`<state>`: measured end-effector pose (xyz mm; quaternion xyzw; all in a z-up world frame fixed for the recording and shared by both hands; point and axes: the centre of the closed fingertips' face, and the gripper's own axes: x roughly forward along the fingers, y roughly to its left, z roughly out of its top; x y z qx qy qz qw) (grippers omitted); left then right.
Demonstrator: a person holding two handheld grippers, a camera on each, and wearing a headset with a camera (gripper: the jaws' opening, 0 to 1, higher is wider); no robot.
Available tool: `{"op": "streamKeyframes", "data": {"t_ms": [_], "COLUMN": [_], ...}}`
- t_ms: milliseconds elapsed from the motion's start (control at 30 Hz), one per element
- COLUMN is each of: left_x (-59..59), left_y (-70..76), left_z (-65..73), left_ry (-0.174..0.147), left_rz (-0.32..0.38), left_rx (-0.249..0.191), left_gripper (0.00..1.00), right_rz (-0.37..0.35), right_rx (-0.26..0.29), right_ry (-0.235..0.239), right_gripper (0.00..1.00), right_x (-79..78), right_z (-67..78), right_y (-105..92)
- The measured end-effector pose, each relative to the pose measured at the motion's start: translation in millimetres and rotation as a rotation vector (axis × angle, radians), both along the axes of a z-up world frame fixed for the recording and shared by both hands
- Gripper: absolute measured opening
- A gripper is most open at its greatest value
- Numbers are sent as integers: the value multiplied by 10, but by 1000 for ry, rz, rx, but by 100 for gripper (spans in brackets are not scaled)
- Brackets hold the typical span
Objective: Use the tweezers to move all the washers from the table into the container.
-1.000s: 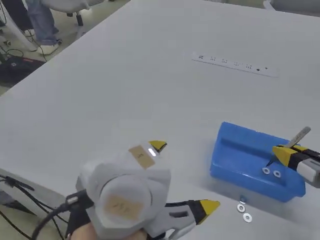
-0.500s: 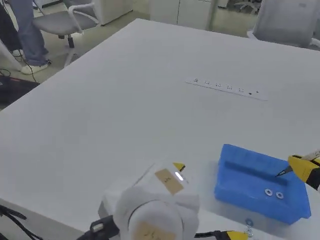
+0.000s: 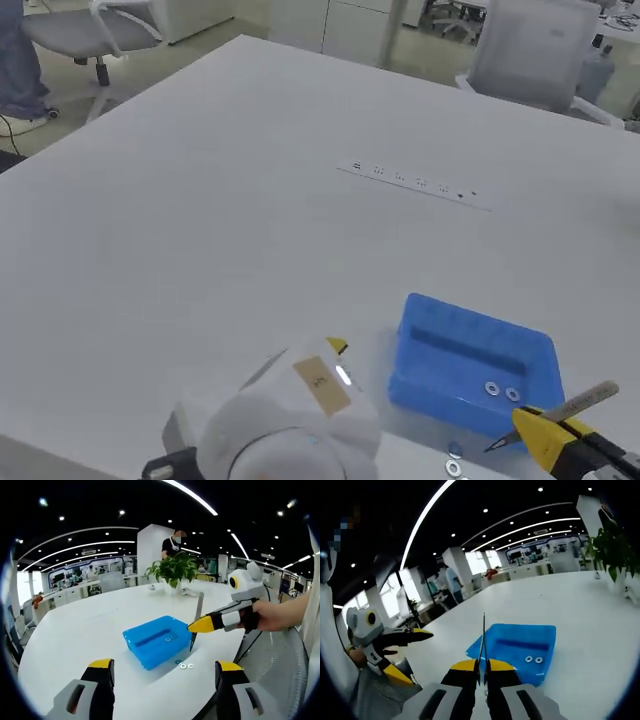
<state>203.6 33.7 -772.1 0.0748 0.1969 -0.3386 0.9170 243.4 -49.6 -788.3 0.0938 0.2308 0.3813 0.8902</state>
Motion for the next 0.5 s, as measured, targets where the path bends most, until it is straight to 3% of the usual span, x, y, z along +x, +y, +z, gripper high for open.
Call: {"op": "streamKeyframes", "data": {"t_ms": [200, 300, 400, 500], "left_x": [-56, -85, -92, -84], "left_y": [-79, -133, -147, -130], "left_z": [-12, -7, -48, -51], "left_ry": [15, -13, -1, 9], "left_rz": [-48, -83, -94, -86], "left_rx": [-12, 24, 42, 28], "left_gripper": [86, 86, 86, 85], "right_rz": [-24, -7, 9, 18], "right_rx": [19, -12, -42, -53], "right_ry": [82, 111, 107, 113], "right_gripper": [4, 4, 4, 4], "right_x": [17, -26, -18, -16], "right_z": [-212, -321, -363, -402], "right_y": [-16, 20, 35, 44]}}
